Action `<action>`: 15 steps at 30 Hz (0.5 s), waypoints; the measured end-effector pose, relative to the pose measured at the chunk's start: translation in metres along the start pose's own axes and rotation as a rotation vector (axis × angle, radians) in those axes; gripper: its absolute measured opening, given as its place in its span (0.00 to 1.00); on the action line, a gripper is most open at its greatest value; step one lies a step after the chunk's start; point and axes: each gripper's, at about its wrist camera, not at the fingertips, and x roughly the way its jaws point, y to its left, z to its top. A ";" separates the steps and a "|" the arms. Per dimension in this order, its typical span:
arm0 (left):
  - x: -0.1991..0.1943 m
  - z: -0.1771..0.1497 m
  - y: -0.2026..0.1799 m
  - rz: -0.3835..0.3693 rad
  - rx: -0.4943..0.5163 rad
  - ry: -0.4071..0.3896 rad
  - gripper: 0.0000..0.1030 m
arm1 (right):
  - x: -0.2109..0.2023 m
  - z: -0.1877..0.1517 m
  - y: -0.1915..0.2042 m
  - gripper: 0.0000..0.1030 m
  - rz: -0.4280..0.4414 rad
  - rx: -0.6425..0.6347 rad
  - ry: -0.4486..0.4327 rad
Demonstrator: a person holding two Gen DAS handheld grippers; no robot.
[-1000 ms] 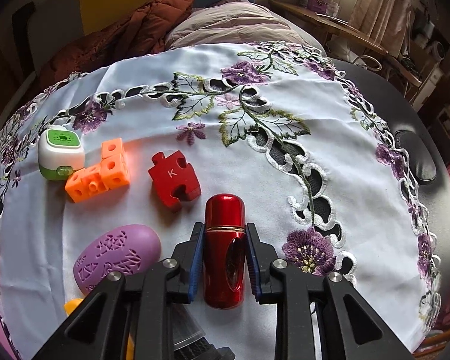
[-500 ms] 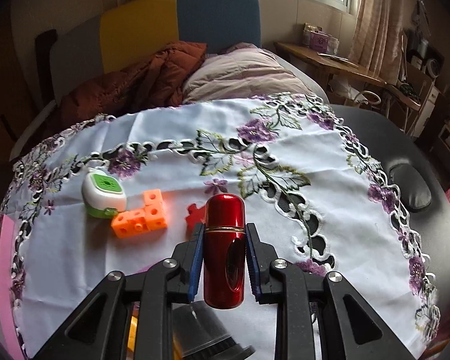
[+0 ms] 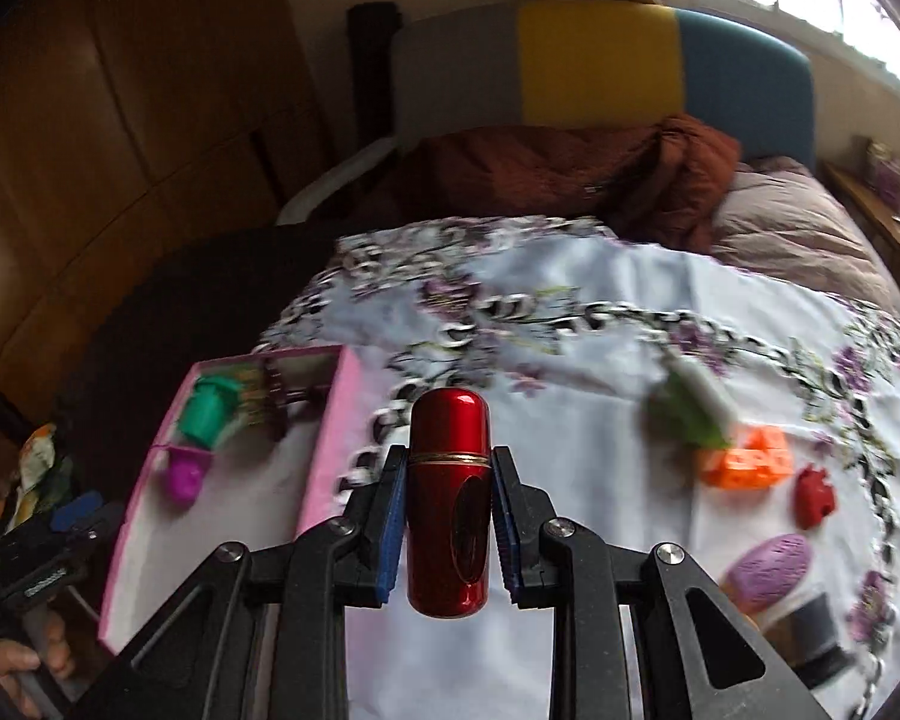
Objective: Organize rigid objects
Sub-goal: 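Carry the red lipstick tube with the right tool into the tray and release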
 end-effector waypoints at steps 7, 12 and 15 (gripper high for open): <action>0.000 0.000 0.015 0.006 -0.041 -0.005 0.62 | 0.069 -0.005 0.101 0.25 0.148 -0.140 0.143; 0.003 0.000 0.023 0.011 -0.057 0.001 0.62 | 0.118 -0.004 0.132 0.26 0.098 -0.180 0.217; 0.003 -0.002 0.025 0.010 -0.060 0.002 0.62 | 0.135 -0.004 0.136 0.26 0.092 -0.178 0.246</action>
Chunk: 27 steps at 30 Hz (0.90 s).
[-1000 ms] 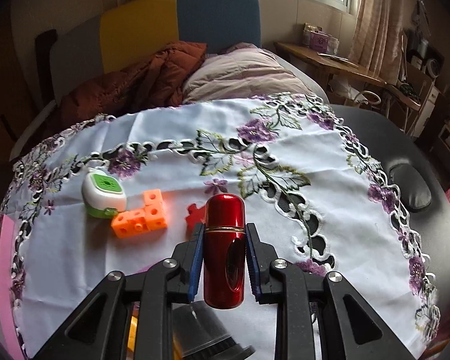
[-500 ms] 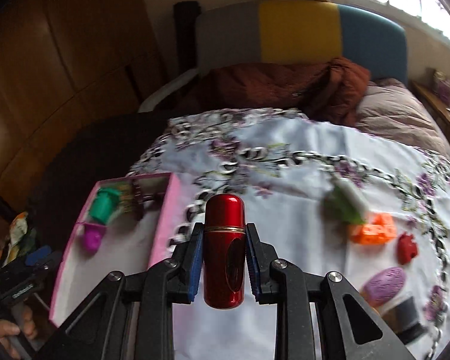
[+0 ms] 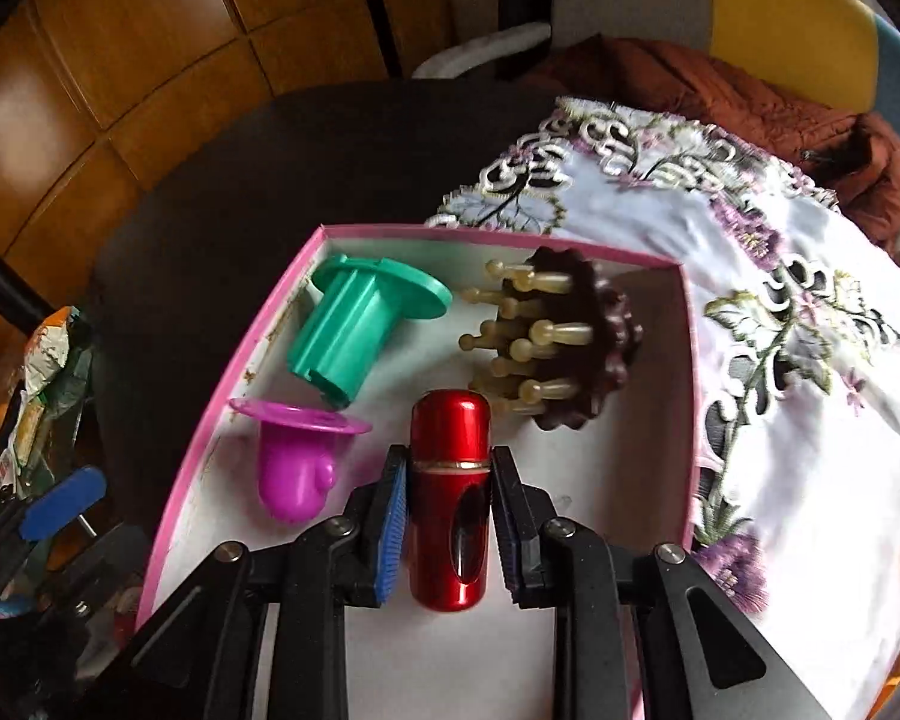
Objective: Organize rigid objects
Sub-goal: 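Carry the red lipstick tube with the right tool into the tray and release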
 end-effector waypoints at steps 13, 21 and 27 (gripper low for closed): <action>0.000 0.000 -0.003 0.000 0.004 -0.001 0.62 | -0.064 -0.019 0.016 0.44 -0.154 -0.106 -0.172; -0.008 0.000 -0.012 0.007 0.026 -0.016 0.62 | -0.120 -0.037 0.028 0.48 -0.296 -0.125 -0.315; -0.013 0.001 -0.025 0.011 0.058 -0.017 0.62 | -0.154 -0.040 0.027 0.54 -0.333 -0.104 -0.382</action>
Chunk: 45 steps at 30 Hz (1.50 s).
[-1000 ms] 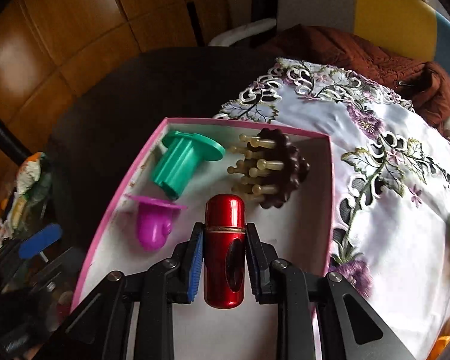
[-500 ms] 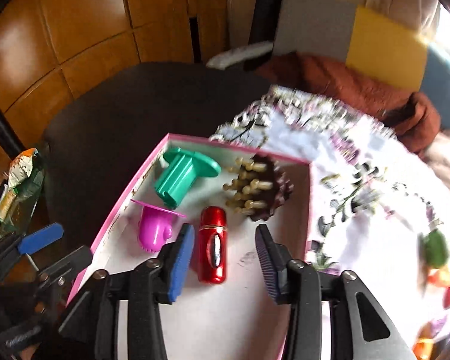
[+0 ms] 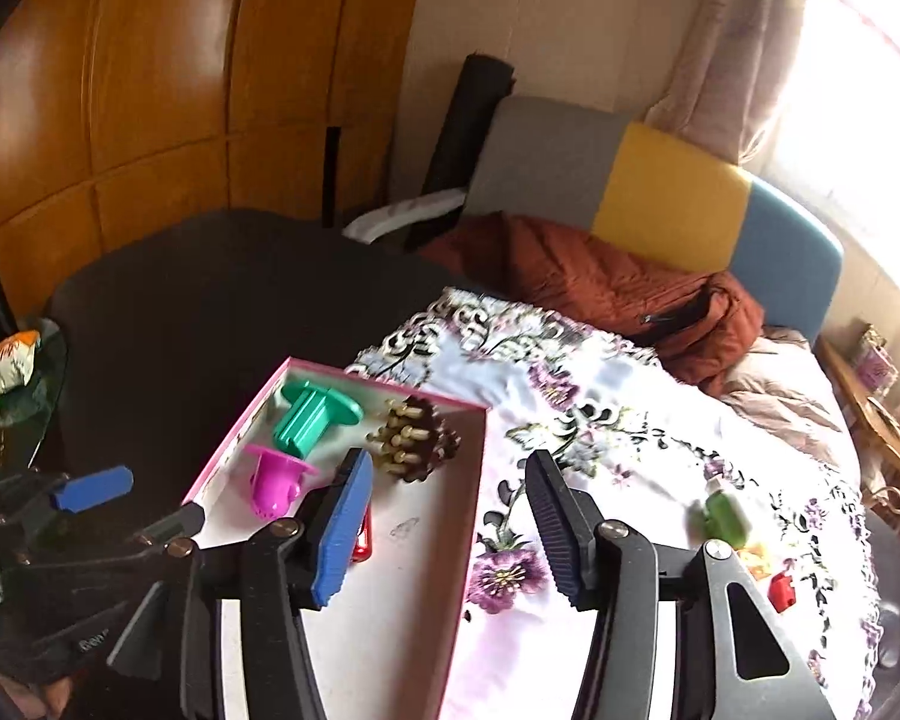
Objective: Organize rigid objects
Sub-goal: 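Carry the red lipstick tube with the right tool into the tray and release, then reach the left tool to the white-green bottle and close on it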
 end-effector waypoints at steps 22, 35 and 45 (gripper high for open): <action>-0.007 0.001 -0.043 -0.013 0.100 0.001 0.62 | -0.022 -0.008 -0.042 0.60 -0.052 0.080 -0.055; -0.006 0.004 -0.072 -0.044 0.151 0.022 0.62 | -0.021 -0.027 -0.090 0.66 -0.151 0.130 -0.025; -0.004 0.007 -0.119 -0.119 0.245 0.023 0.62 | -0.011 -0.066 -0.177 0.67 -0.280 0.212 0.076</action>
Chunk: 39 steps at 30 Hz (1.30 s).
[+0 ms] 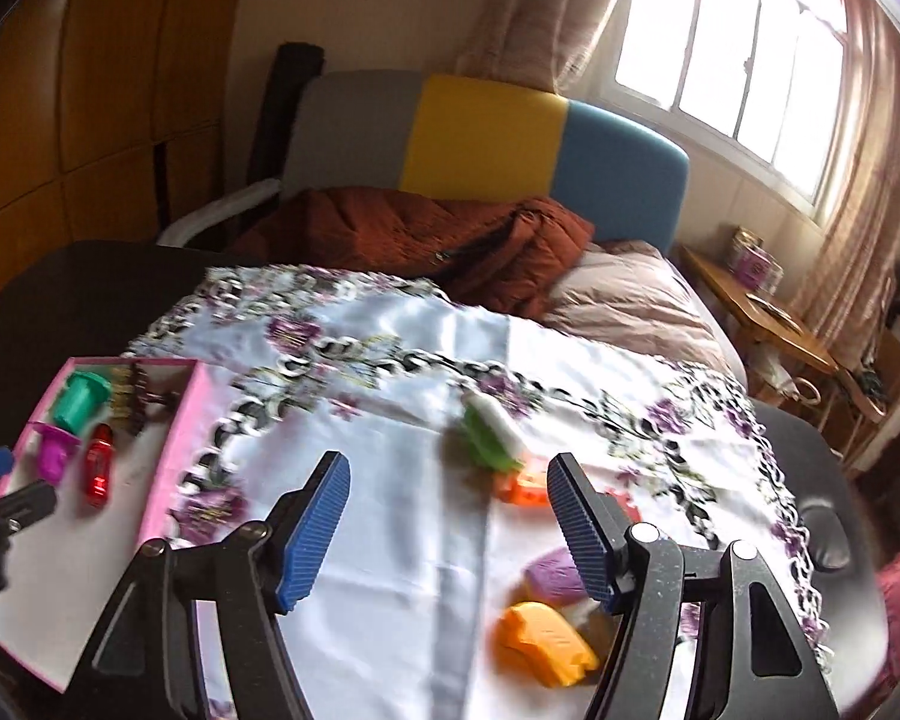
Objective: Organize rigid objects
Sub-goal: 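Reach the left tool to the white-green bottle and close on it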
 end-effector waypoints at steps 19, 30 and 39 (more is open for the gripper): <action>0.069 0.046 -0.129 -0.296 0.107 0.155 0.61 | 0.071 -0.050 -0.192 0.78 -0.074 0.565 0.178; 0.139 0.097 -0.175 -0.379 -0.042 0.215 0.62 | 0.072 -0.047 -0.196 0.84 -0.052 0.586 0.165; 0.197 0.113 -0.198 -0.399 -0.165 0.284 0.67 | 0.077 -0.048 -0.198 0.85 -0.037 0.602 0.182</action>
